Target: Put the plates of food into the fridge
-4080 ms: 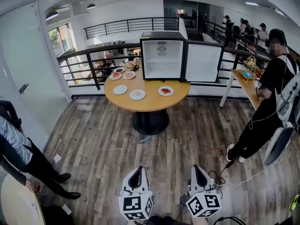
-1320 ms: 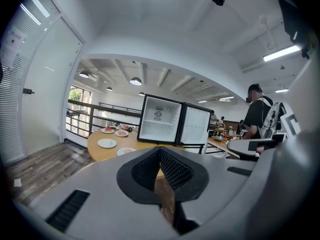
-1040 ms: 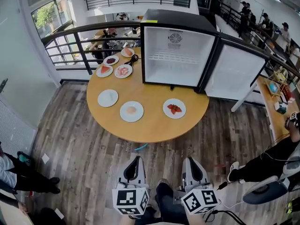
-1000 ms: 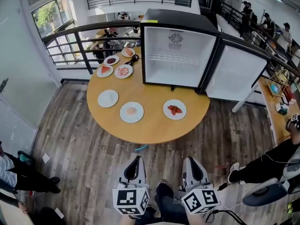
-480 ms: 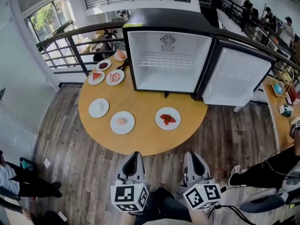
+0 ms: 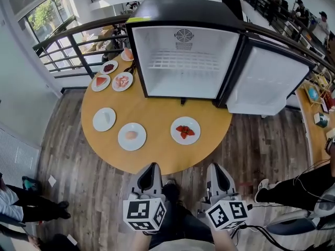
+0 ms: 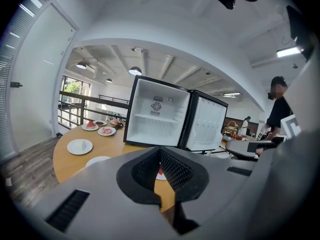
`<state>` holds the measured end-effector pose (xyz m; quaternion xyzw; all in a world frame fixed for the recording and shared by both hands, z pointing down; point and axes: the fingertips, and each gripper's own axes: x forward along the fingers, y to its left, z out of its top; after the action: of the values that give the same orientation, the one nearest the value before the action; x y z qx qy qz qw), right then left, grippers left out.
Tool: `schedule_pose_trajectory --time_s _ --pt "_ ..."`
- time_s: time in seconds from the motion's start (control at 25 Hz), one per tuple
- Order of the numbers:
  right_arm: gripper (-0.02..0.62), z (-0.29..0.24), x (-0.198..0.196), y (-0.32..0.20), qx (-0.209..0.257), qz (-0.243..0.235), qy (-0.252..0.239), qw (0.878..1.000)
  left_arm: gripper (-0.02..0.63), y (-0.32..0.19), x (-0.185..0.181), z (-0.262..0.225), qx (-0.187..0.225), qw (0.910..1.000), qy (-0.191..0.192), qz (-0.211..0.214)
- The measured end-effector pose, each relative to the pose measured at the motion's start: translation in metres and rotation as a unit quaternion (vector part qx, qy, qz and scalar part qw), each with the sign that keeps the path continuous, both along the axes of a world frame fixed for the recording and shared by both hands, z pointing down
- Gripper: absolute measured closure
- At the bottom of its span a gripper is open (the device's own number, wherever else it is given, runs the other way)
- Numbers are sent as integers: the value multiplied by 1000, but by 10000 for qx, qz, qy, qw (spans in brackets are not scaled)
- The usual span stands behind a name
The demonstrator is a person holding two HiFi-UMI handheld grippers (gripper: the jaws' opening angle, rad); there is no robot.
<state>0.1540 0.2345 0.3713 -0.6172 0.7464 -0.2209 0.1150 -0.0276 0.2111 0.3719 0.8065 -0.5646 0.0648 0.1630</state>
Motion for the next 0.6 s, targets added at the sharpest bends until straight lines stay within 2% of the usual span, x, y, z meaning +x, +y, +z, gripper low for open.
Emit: schedule_pose_trajectory --time_s 0.6 --pt "577 13 -29 -113 -301 -22 91 9995 598 -111 -10 24 -442 9987 136 227"
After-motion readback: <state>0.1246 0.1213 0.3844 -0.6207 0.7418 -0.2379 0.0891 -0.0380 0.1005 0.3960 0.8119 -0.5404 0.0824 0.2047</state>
